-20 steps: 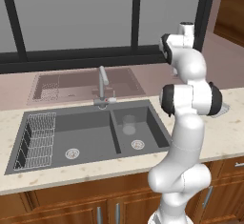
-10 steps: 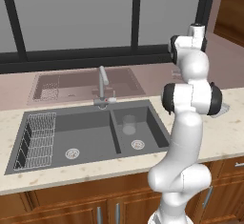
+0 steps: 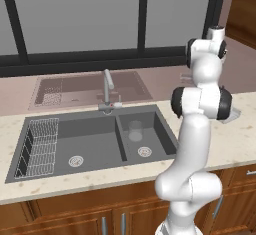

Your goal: Place the tupperware in the left basin and the glass cup in the right basin of the sink.

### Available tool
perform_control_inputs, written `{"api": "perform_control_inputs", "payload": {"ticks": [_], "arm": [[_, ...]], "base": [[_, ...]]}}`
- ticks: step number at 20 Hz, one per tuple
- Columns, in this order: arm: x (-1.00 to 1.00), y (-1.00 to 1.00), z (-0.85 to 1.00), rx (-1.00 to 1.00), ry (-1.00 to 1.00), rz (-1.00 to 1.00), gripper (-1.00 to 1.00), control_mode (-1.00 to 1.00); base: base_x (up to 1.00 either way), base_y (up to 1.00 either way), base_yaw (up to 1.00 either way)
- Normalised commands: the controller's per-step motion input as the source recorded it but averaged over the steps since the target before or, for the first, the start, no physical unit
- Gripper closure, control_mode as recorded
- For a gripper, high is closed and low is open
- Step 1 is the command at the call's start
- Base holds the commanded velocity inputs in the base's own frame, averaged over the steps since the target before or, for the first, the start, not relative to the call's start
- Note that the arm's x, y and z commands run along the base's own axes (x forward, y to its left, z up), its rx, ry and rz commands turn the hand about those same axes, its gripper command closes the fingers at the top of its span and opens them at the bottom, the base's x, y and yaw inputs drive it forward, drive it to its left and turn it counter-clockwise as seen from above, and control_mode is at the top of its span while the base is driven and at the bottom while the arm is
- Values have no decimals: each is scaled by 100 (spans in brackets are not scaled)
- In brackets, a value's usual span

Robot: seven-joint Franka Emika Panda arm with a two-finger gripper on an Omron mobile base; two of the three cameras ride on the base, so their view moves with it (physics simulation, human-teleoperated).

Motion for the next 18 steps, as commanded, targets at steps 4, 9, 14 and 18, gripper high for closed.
{"api": "perform_control_inputs", "payload": {"ticks": [4,9,14,18], "arm": [[0,-49,0,0,0,-20,-100,-100],[0,-43,0,3,0,-17,-100,-100],[0,-29,-1,5,0,-13,-100,-100],[0,-14,-2,6,1,-9,-100,-100]], "base": [[0,0,0],[0,0,0],[0,0,0],[0,0,0]]}}
